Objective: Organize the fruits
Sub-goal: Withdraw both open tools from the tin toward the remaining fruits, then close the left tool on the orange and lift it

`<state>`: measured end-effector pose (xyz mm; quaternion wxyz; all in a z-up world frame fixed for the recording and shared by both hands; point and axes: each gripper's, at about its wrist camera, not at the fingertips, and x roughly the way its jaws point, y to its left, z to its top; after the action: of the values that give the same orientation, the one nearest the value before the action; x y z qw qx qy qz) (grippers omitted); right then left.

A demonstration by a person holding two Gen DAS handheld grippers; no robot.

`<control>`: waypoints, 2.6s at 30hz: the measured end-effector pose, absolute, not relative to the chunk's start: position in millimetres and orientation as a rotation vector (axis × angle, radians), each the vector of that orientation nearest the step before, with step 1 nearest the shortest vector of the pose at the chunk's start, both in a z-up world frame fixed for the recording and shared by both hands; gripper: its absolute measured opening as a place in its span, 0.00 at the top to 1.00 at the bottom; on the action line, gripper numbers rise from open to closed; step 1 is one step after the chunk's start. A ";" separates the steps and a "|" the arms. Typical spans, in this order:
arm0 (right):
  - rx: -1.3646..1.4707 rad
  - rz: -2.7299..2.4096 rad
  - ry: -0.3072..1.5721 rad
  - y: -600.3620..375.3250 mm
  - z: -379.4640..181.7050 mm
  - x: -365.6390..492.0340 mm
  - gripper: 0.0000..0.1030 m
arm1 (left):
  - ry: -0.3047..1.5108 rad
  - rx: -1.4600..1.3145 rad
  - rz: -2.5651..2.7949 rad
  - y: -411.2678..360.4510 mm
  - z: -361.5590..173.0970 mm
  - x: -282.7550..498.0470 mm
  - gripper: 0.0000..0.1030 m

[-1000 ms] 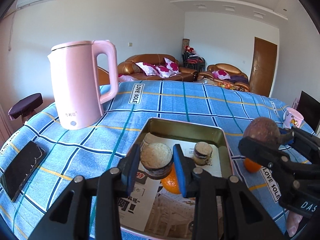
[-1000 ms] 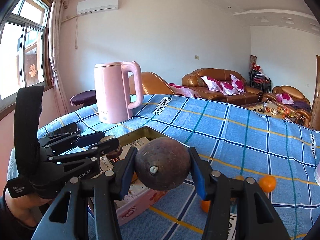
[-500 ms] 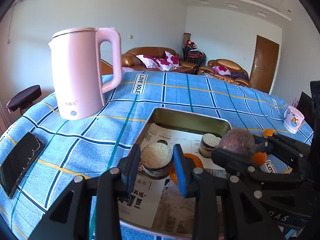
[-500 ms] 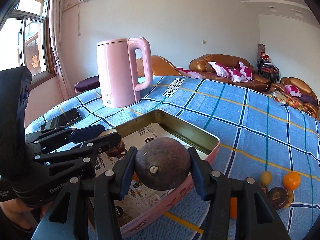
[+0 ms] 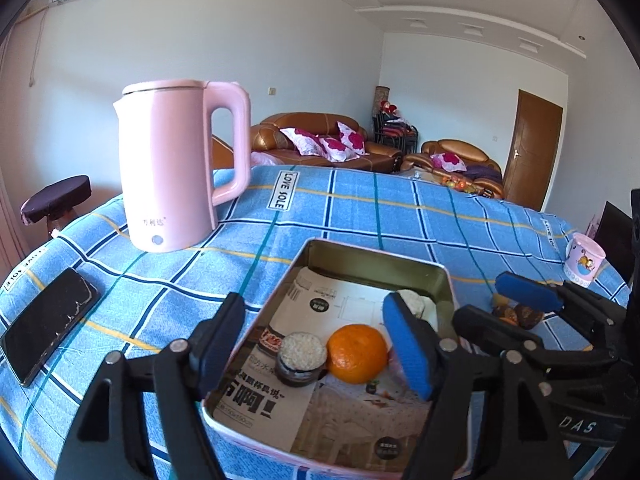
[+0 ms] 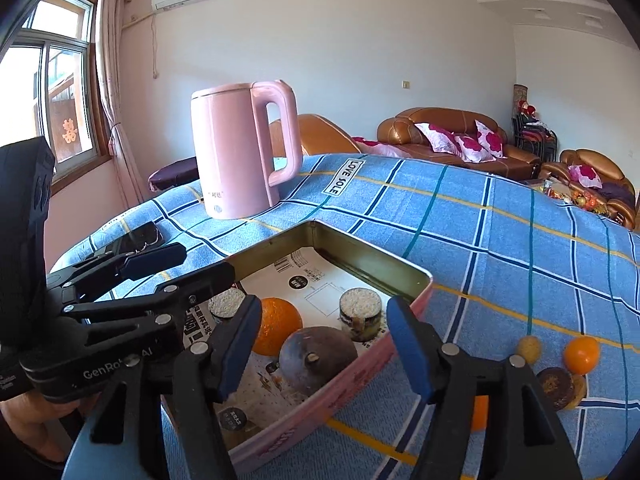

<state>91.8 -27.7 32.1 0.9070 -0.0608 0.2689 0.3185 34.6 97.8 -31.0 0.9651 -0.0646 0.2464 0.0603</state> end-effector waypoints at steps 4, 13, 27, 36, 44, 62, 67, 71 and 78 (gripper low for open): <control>-0.128 0.579 0.525 -67.4 40.2 82.5 0.34 | 0.477 -0.100 0.062 70.3 -24.0 33.1 0.28; -0.121 0.326 0.520 -165.3 40.8 81.8 0.34 | 0.499 0.004 -0.063 -3.1 -25.8 45.2 0.28; -0.017 0.238 0.534 -212.2 34.1 88.2 0.34 | 0.707 0.115 -0.207 -75.9 -56.9 102.3 0.46; 0.003 0.240 0.545 -213.8 31.2 90.9 0.34 | 0.780 0.145 -0.201 -79.3 -69.8 116.1 0.66; -0.010 0.242 0.563 -211.0 29.4 95.7 0.33 | 0.804 0.117 -0.197 -71.9 -71.3 122.6 0.56; -0.158 0.323 0.680 -170.3 13.7 133.5 0.34 | 0.637 -0.008 -0.148 -44.0 -49.4 117.2 0.64; -0.165 0.343 0.713 -165.1 9.6 140.4 0.39 | 0.639 -0.033 -0.154 -39.9 -50.0 118.6 0.64; -0.156 0.393 0.761 -161.3 3.9 147.1 0.46 | 0.633 -0.038 -0.157 -38.9 -49.9 117.5 0.64; -0.272 0.386 0.764 -142.5 -1.5 148.1 0.48 | 0.626 -0.044 -0.163 -38.3 -49.4 116.2 0.64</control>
<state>148.1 -142.5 -1.5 0.9008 -0.1315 0.3693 0.1866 116.2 -38.3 -49.4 0.9478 -0.0216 0.3078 -0.0800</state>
